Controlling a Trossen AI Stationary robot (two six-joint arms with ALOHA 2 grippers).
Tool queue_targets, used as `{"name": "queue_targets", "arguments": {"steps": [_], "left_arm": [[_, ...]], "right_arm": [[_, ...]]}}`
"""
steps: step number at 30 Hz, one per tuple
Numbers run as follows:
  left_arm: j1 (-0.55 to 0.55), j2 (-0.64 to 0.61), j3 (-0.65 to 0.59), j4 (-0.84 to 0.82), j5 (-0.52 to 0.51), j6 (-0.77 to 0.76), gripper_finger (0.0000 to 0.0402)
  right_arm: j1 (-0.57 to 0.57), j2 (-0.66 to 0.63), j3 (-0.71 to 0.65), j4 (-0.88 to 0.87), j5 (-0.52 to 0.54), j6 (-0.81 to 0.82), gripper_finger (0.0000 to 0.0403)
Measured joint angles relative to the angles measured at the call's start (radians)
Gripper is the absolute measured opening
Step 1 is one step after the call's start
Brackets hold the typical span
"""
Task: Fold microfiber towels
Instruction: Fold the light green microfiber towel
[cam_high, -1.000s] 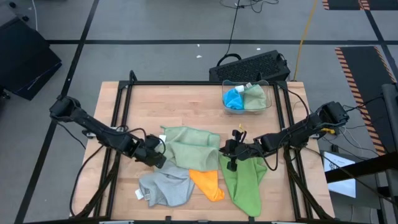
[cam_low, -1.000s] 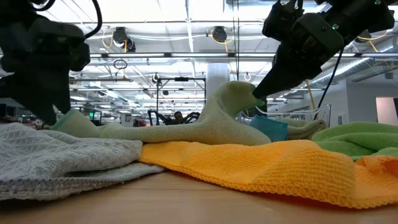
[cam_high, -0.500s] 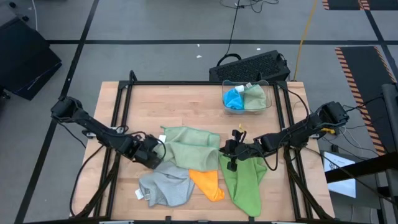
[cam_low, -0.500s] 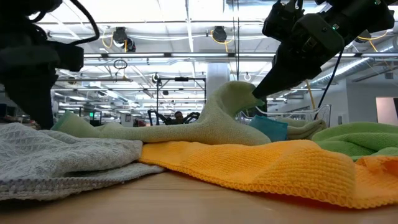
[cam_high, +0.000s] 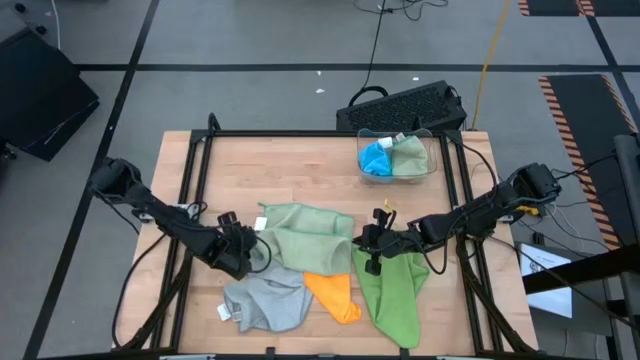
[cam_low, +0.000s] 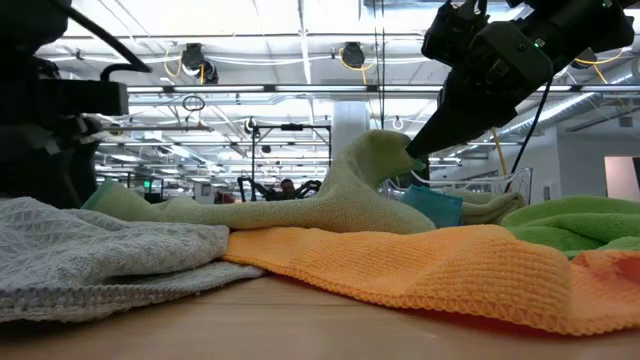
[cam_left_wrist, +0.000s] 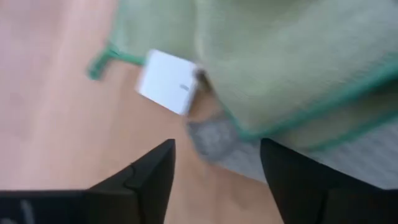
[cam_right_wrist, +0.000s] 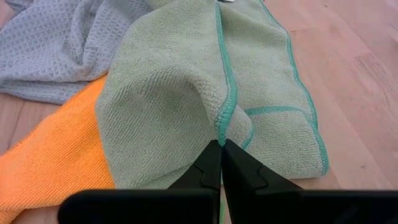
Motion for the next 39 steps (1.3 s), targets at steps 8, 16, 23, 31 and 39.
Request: {"name": "queue_targets", "arguments": {"steps": [8, 16, 23, 31, 39], "left_arm": [[0.014, 0.028, 0.0, 0.026, -0.08, 0.145, 0.019], [0.068, 0.028, 0.0, 0.023, -0.177, 0.129, 0.0086], [0.084, 0.028, 0.0, 0.052, -0.126, 0.164, 0.0081], [0.002, 0.028, -0.068, 0.177, -0.228, 0.299, 0.0184], [0.025, 0.028, -0.171, 0.412, -0.213, 0.372, 0.0176]], "right_arm": [[0.0, 0.0, 0.0, 0.0, 0.0, 0.0, 0.0], [-0.005, 0.0, 0.0, -0.003, 0.0, 0.0, 0.0], [-0.007, 0.0, 0.0, -0.004, 0.0, 0.007, 0.0], [-0.007, 0.0, 0.0, -0.004, 0.0, 0.004, 0.0], [-0.007, 0.0, 0.0, -0.003, 0.0, 0.004, 0.0]]}}
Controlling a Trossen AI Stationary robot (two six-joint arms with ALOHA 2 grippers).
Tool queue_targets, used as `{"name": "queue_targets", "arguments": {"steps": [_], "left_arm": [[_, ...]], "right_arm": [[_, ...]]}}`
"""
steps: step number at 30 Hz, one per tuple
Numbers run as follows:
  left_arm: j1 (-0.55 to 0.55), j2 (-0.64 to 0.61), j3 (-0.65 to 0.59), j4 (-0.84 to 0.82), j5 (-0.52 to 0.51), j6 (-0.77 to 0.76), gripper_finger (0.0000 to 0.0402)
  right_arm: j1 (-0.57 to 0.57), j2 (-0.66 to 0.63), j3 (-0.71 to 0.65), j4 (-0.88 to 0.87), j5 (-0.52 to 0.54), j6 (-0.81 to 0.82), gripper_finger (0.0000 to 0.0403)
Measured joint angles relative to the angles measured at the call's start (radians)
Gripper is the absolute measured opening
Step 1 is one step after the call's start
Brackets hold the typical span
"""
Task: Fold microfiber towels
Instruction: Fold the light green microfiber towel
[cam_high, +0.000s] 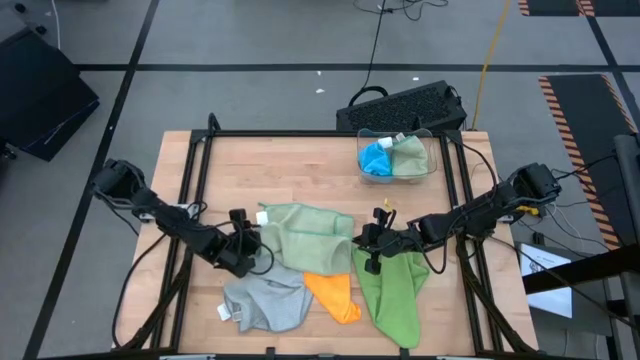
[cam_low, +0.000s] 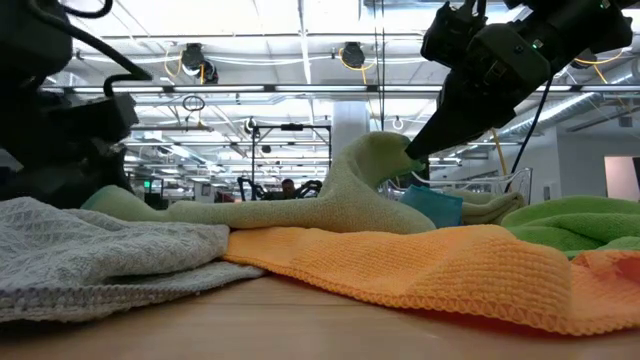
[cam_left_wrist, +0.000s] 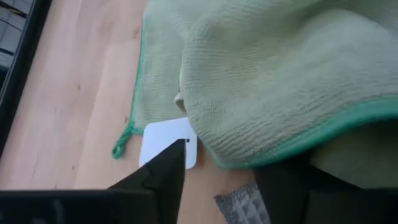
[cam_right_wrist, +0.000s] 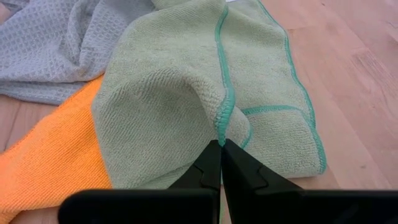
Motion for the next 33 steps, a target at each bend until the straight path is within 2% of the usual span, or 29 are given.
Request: {"name": "queue_targets", "arguments": {"steps": [3, 7, 8, 13, 16, 21, 25, 27, 30, 32, 33], "left_arm": [[0.016, 0.0, -0.01, -0.002, -0.02, -0.015, 0.0128], [0.039, -0.005, -0.002, -0.012, -0.028, 0.002, 0.0028], [0.041, -0.011, 0.008, -0.012, -0.029, 0.011, 0.0015], [0.016, -0.065, 0.105, -0.091, -0.081, 0.08, 0.0006], [-0.019, -0.107, 0.2, -0.184, -0.187, 0.13, 0.0005], [-0.051, -0.192, 0.321, -0.274, -0.363, 0.288, 0.0004], [-0.028, -0.293, 0.399, -0.294, -0.551, 0.395, 0.0003], [0.011, -0.356, 0.446, -0.283, -0.578, 0.455, 0.0002], [0.087, -0.444, 0.49, -0.224, -0.59, 0.581, 0.0002], [0.142, -0.494, 0.498, -0.132, -0.568, 0.705, 0.0002], [0.166, -0.517, 0.498, -0.085, -0.526, 0.768, 0.0002]], "right_arm": [[-0.001, 0.0, 0.0, 0.0, 0.001, -0.001, 0.0], [-0.001, 0.0, 0.0, 0.001, 0.013, -0.008, 0.0], [0.0, 0.0, 0.0, 0.006, 0.031, -0.009, 0.0], [0.017, -0.046, 0.0, 0.012, 0.055, -0.008, 0.0], [0.035, -0.109, 0.0, 0.004, 0.064, -0.008, 0.0], [0.049, -0.253, 0.001, 0.019, 0.151, -0.081, 0.0], [-0.002, -0.356, 0.015, 0.14, 0.19, -0.275, 0.0], [-0.049, -0.391, 0.022, 0.245, 0.175, -0.385, 0.0], [-0.141, -0.421, 0.052, 0.366, 0.096, -0.511, 0.0], [-0.213, -0.424, 0.093, 0.373, 0.021, -0.532, 0.0], [-0.247, -0.42, 0.114, 0.365, -0.026, -0.529, 0.0]]}}
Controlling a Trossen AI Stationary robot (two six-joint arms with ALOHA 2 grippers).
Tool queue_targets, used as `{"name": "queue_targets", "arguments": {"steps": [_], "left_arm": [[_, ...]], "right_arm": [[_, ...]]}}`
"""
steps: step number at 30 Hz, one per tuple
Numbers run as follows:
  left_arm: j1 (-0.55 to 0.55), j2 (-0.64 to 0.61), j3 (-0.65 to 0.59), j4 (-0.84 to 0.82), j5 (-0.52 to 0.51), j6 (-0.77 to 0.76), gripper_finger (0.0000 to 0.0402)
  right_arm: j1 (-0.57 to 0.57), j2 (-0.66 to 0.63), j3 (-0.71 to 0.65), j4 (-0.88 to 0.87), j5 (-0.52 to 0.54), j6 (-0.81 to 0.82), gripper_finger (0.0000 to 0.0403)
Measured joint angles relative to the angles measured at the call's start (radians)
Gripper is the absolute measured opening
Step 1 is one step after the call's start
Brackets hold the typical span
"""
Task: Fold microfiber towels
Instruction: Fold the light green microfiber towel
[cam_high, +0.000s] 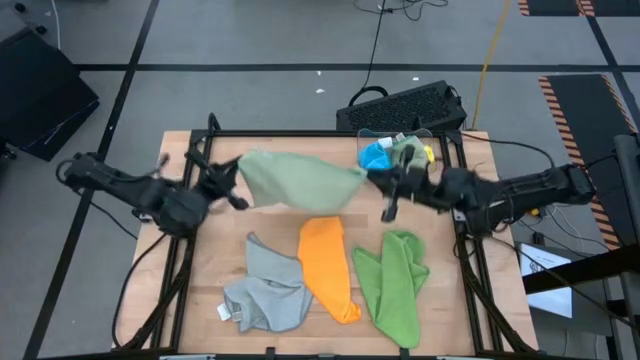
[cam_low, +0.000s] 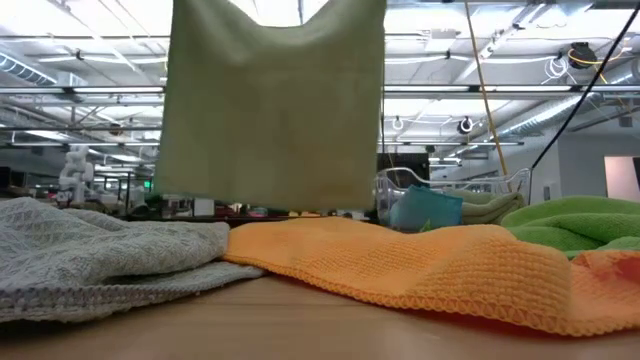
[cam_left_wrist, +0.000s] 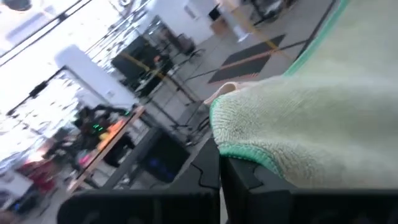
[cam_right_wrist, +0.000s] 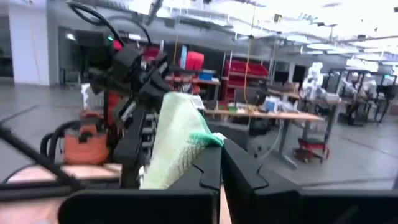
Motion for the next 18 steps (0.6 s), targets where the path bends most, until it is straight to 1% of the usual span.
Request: {"name": "queue_targets", "arguments": {"steps": [2, 4, 5, 7, 9, 10, 11, 13, 16, 18], "left_arm": [[0.038, -0.038, 0.0, 0.063, 0.124, 0.062, 0.0001], [0.048, -0.065, 0.001, 0.058, 0.25, 0.061, 0.0001], [0.045, -0.073, 0.001, 0.032, 0.287, 0.043, 0.0001], [0.033, -0.082, 0.0, -0.063, 0.306, -0.02, 0.0001], [0.019, -0.083, 0.0, -0.195, 0.311, -0.115, 0.0001], [0.014, -0.08, 0.0, -0.265, 0.338, -0.168, 0.0001], [0.008, -0.073, -0.001, -0.328, 0.388, -0.219, 0.0001], [-0.005, -0.053, -0.017, -0.386, 0.521, -0.304, 0.0001], [-0.043, -0.024, -0.063, -0.361, 0.738, -0.374, 0.0001], [-0.087, 0.002, -0.096, -0.307, 0.831, -0.407, 0.0001]], "right_arm": [[-0.053, 0.018, 0.039, -0.027, -0.09, 0.037, 0.0], [-0.074, 0.034, 0.053, -0.065, -0.176, 0.078, 0.0], [-0.074, 0.04, 0.053, -0.092, -0.204, 0.099, 0.0], [-0.054, 0.049, 0.053, -0.16, -0.214, 0.138, 0.0], [-0.024, 0.051, 0.053, -0.239, -0.213, 0.17, 0.0], [-0.008, 0.056, 0.053, -0.273, -0.213, 0.19, 0.0], [0.01, 0.058, 0.053, -0.316, -0.213, 0.212, 0.0], [0.051, 0.061, 0.052, -0.407, -0.214, 0.258, 0.0], [0.115, 0.059, 0.052, -0.509, -0.214, 0.335, 0.0], [0.158, 0.063, 0.042, -0.541, -0.213, 0.38, 0.0]]}}
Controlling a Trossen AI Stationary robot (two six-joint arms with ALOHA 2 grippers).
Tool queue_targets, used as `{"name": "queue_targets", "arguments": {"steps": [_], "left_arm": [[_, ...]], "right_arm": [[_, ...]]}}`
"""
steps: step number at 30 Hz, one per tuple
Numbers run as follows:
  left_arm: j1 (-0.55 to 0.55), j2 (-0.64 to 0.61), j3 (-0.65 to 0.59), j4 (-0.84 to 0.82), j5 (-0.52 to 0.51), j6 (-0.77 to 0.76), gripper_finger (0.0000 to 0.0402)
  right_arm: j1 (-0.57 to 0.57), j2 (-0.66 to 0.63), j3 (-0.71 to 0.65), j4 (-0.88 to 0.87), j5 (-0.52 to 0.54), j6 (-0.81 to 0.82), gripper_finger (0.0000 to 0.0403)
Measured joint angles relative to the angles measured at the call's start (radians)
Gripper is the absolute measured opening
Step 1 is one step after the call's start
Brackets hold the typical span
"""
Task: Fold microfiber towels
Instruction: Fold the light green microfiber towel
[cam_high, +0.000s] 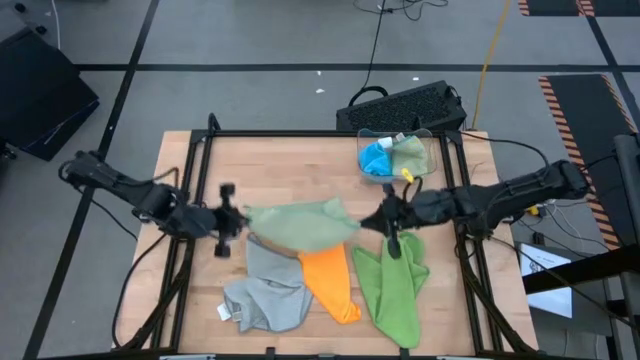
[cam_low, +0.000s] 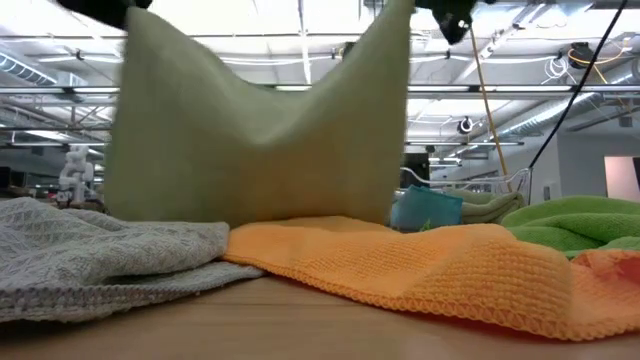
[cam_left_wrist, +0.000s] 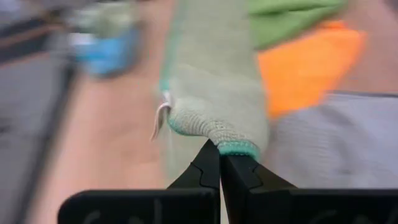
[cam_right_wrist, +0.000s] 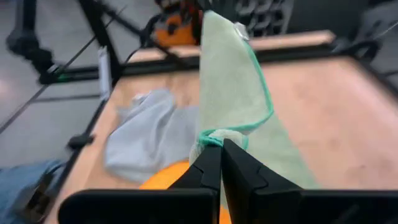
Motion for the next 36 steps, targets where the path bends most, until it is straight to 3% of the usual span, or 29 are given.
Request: {"name": "queue_targets", "arguments": {"steps": [6, 9, 13, 16, 20, 32, 36], "left_arm": [[-0.163, 0.097, -0.045, 0.068, 0.0, -0.084, 0.0], [-0.235, 0.125, -0.046, 0.008, -0.135, -0.164, 0.0], [-0.278, 0.137, -0.046, -0.225, -0.358, -0.386, 0.0], [-0.28, 0.148, -0.046, -0.374, -0.444, -0.554, 0.0001], [-0.26, 0.188, -0.046, -0.441, -0.446, -0.587, 0.0001], [-0.187, 0.333, -0.063, -0.395, -0.428, -0.488, 0.0005], [-0.187, 0.336, -0.063, -0.397, -0.421, -0.516, 0.0006]], "right_arm": [[0.07, 0.128, -0.049, 0.145, 0.002, 0.051, 0.0], [0.069, 0.22, -0.054, 0.28, 0.005, -0.007, 0.0], [0.025, 0.298, -0.054, 0.375, 0.017, -0.082, 0.0], [-0.021, 0.344, -0.054, 0.37, 0.109, -0.119, 0.0], [-0.076, 0.405, -0.054, 0.365, 0.137, -0.153, 0.0], [-0.197, 0.461, -0.054, 0.389, 0.134, -0.275, 0.0], [-0.215, 0.465, -0.054, 0.492, -0.006, -0.274, 0.0]]}}
